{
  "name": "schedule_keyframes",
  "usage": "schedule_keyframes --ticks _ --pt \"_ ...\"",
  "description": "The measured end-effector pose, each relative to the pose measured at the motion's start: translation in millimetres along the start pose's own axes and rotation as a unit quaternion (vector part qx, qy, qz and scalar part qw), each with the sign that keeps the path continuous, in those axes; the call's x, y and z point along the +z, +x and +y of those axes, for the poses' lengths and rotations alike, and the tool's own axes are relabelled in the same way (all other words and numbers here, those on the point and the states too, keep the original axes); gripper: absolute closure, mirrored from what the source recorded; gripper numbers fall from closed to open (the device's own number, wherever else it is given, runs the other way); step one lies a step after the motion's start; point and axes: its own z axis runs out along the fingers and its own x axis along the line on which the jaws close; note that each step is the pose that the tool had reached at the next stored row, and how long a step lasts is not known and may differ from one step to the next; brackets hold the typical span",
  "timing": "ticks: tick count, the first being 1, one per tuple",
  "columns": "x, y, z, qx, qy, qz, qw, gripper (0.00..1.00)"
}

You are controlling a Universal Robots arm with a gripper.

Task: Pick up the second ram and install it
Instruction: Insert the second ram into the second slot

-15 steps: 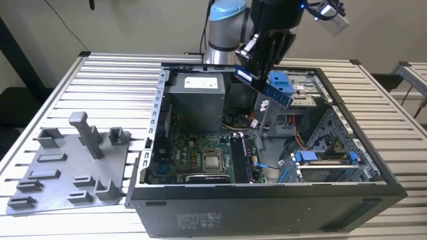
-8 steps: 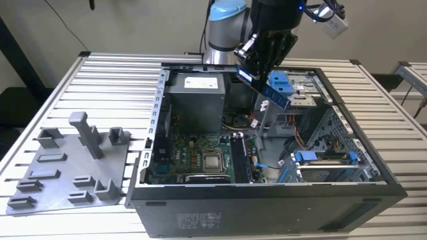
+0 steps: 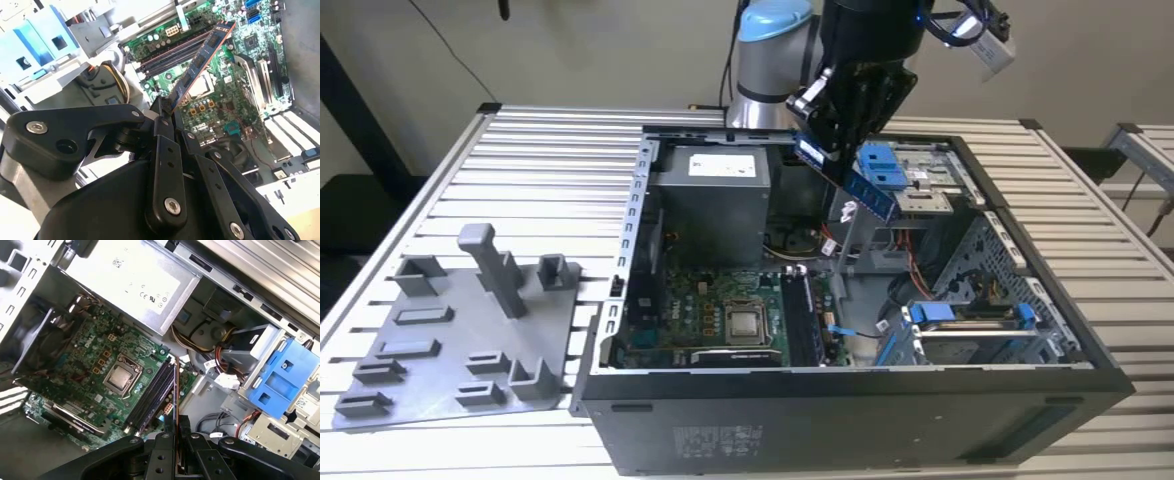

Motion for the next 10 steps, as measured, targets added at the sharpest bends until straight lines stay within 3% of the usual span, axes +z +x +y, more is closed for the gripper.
schedule_keyframes --ticks 10 --pt "0.5 0.0 0.0 0.018 0.0004 0.0 0.9998 0.86"
